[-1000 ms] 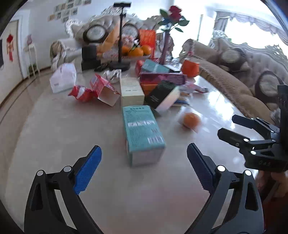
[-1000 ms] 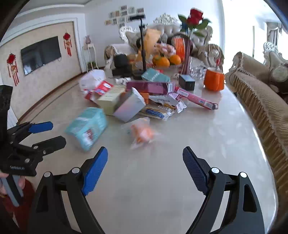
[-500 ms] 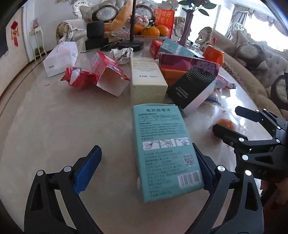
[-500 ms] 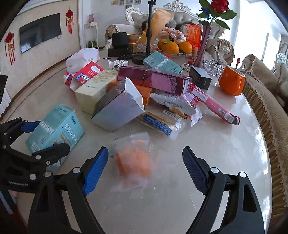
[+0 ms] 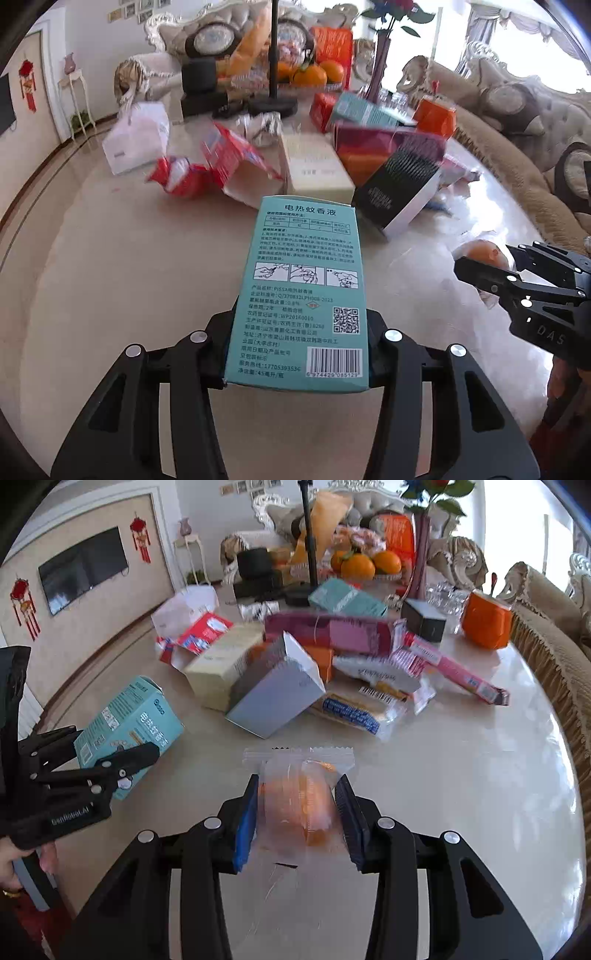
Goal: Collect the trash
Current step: 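Grasp the teal box with left tool while right tool grasps orange snack packet, then carry teal box and orange packet over the wastebasket and release both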
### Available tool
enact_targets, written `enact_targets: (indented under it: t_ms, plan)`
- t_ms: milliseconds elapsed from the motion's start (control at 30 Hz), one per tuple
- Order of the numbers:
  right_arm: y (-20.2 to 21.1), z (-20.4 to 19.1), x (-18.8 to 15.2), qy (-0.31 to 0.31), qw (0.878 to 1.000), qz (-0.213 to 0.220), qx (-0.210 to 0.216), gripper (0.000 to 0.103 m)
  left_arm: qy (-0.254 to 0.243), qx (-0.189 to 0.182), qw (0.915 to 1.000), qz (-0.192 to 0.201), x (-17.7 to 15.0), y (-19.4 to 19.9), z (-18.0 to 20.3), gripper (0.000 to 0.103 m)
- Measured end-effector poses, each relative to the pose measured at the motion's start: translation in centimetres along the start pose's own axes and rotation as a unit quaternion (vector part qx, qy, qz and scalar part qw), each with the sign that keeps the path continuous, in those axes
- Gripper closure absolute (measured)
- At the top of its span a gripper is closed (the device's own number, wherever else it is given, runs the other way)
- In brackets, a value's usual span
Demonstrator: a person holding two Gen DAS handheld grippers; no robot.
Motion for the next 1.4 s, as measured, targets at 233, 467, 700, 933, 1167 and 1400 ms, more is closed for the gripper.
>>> enact_targets:
  t_ms: [233, 467, 700, 933, 1167, 1400]
  plan:
    - [8.3, -0.4, -2.2, -0.030, 0.997, 0.064, 0.030, 0.064, -0.031, -0.028, 0.9972, 0.062, -2.1, 7.8, 0.3, 0.054]
    - [14.2, -2.6, -11.2, -0.058, 0.995, 0.053, 0.057, 0.064, -0.092, -0.080, 0.9919, 0.034, -12.4, 12.8, 3.3, 0.054]
    - [11.8, -5.2, -21.2, -0.117, 0.988, -0.063, 0.079, 0.064, -0.098, -0.125, 0.9851, -0.065, -23.2, 11.3, 6.4, 0.054]
    - [6.3, -6.4, -26.8, -0.105, 0.980, -0.154, 0.068, 0.064, -0.096, -0.141, 0.9721, -0.161, -28.1, 5.7, 7.5, 0.054]
    - [3.7, -6.0, -28.8, -0.096, 0.976, -0.189, 0.052, 0.064, -0.087, -0.134, 0.9670, -0.198, -29.5, 2.9, 7.6, 0.054]
    - [2.4, -6.4, -29.3, -0.073, 0.978, -0.190, 0.043, 0.057, -0.081, -0.134, 0.9623, -0.222, -30.5, 0.7, 7.4, 0.043]
Point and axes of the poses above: each gripper's, at about its wrist camera, not at the fingertips, and y roughly against the way its jaws point, z to its right, x to its top, the point moved 6 cm from there along -y, roughly the way its jaws point, and after that the axes turned 2 degrees about -z, right-handed, at the moved point
